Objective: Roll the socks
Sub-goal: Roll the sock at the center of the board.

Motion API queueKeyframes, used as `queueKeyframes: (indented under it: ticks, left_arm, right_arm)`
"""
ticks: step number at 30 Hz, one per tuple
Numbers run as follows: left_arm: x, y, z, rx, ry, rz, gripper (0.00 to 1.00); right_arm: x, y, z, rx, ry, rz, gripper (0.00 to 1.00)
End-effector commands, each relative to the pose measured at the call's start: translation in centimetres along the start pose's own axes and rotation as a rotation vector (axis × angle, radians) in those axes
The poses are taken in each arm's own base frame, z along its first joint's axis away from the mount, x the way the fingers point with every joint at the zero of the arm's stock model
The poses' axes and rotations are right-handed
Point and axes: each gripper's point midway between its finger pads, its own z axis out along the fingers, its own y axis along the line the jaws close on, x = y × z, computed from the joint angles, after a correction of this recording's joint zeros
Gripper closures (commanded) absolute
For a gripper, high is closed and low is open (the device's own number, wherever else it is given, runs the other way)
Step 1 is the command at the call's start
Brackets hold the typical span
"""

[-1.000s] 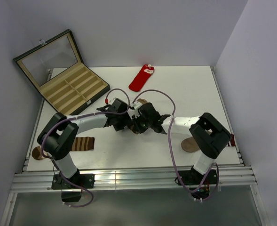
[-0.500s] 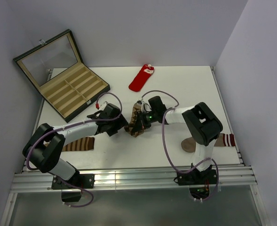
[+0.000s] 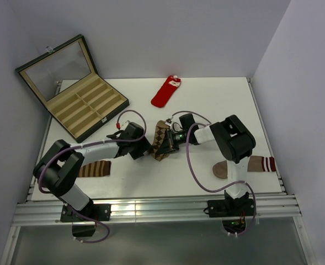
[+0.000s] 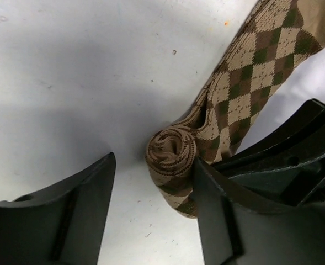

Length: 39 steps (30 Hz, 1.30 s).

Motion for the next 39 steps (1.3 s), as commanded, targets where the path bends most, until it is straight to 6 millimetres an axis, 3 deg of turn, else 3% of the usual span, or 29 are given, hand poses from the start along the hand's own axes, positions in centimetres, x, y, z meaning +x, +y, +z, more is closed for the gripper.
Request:
queueKeyframes:
  ticks: [1,7,11,14,17,18,19,23,27,30,39]
  left_arm:
    - [0.7,-0.5,0.6,-0.005,0.025,0.007,0.4]
    - [1.6,0.2,1.4,-0.035,0.059,0.012,0.54]
    - [1.9,0.4,1.7,-0.055,0.068,0.027,0.73]
    - [1.8,0.2,1.8,-0.063,0.067,0.035,0.84]
    - [1.7,0.0,1.8,-0.072,0.065,0.053,0.92]
    - [1.7,0.0,1.9,-0.077,0.064,0.059,0.94]
    - [1.6,0.0,1.9,-0.078,0.061,0.067,0.95]
    - [1.2,-0.3,1.8,-0.08,0.046,0.089,0.98]
    - [1.1,-0.5,1.7,-0.082,0.046,0.103,0.99]
    - [1.1,-0.5,1.7,-0.082,0.047,0.107,1.0]
    - [1.0,-0.7,1.6,-0.077,0.045,0.101,1.0]
  right_arm:
    - [0.8,-3.4,0.4,0.106,-0.007,0.074,1.0]
    - [0.7,-4.1,0.1,0.148,-0.023,0.062,1.0]
    - [0.2,-3.7,-0.4,0.17,-0.053,-0.003,0.98]
    - [-0.3,-2.7,-0.9,0.198,-0.076,-0.076,0.9]
    - [-0.8,-1.5,-1.5,0.259,-0.116,-0.181,0.71]
    - [-0.7,-1.4,-1.6,0.279,-0.127,-0.203,0.67]
    - [-1.1,0.2,-1.9,0.278,-0.159,-0.278,0.64]
    - [-2.9,1.4,-4.1,0.471,-0.334,-0.47,0.55]
    - [-2.9,2.4,-5.2,0.6,-0.425,-0.643,0.53]
    - [-2.6,3.8,-4.7,0.619,-0.43,-0.744,0.51]
    - [-0.8,2.7,-1.8,0.658,-0.324,-0.84,0.51]
